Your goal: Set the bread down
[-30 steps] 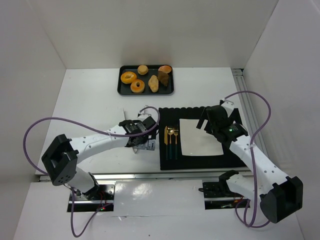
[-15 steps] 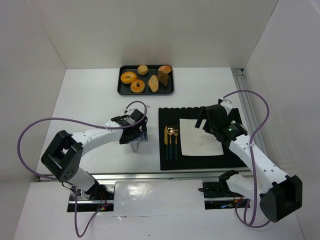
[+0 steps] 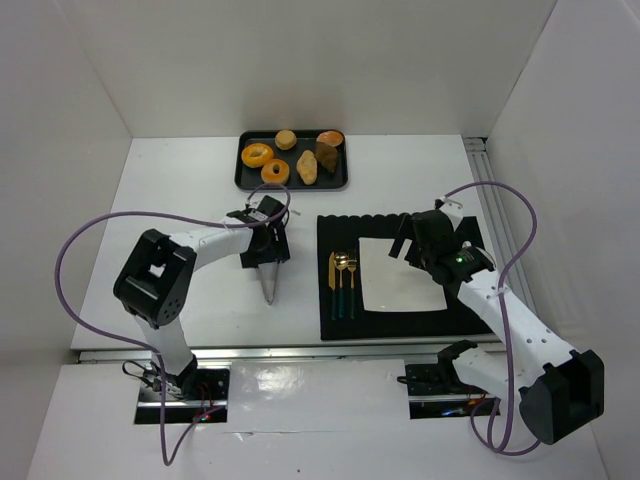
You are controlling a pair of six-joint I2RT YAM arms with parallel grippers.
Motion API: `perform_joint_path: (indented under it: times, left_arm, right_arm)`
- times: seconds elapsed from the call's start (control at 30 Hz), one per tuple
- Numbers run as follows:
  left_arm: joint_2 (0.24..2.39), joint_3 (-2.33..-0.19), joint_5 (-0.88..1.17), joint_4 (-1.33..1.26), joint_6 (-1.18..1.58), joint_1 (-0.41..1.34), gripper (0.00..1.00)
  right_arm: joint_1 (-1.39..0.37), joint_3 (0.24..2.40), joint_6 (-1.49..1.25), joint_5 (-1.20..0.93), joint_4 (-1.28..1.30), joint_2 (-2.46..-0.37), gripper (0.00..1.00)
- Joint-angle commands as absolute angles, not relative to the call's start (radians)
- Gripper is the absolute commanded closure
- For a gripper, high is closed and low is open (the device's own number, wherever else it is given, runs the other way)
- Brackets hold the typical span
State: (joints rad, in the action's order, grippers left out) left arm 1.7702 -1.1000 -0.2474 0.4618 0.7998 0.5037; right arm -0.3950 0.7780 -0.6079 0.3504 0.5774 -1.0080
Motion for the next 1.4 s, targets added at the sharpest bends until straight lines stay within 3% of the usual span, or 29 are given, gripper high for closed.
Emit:
perform_joint_path:
  times: [0.0,0.03,0.17,0.33,0.77,1.07,1.37]
  left_arm:
    - [1.793,-1.147,-0.224,0.422,0.779,0.482,0.21]
    - [1.793,-1.147,-0.215,0.411,0.779,0.482,0.32]
    - [1.760,-1.161,-0.225,0.428,0.769,0.482,0.53]
    - [1.625,-1.206,-0.293,0.491,0.720,0.462,0.62]
    - [1.497,-1.394,-0.209,0.571,0.609,0.462,0.65]
    - [1.770,-1.687,-0.002,0.580,0.630,0.407,0.65]
    - [2.017,-1.902,0.115,0.574,0.684,0.362,0.44]
  right_arm:
    - [-0.402,0.778,-0.598,0.351,0.532,-0.996,0.00]
    - [-0.402,0.778,-0.589,0.351,0.532,-1.006,0.00]
    - [-0.402,0.804,-0.578,0.360,0.532,-1.015,0.00]
    - [-0.402,0.824,-0.578,0.370,0.532,-1.015,0.00]
    - [-0.402,0.824,-0.589,0.380,0.532,-1.034,0.00]
    - [-0.402,0.903,-0.601,0.465,0.629,-0.990,0.00]
    - [-0.402,0.945,-0.580,0.534,0.690,-0.945,0.00]
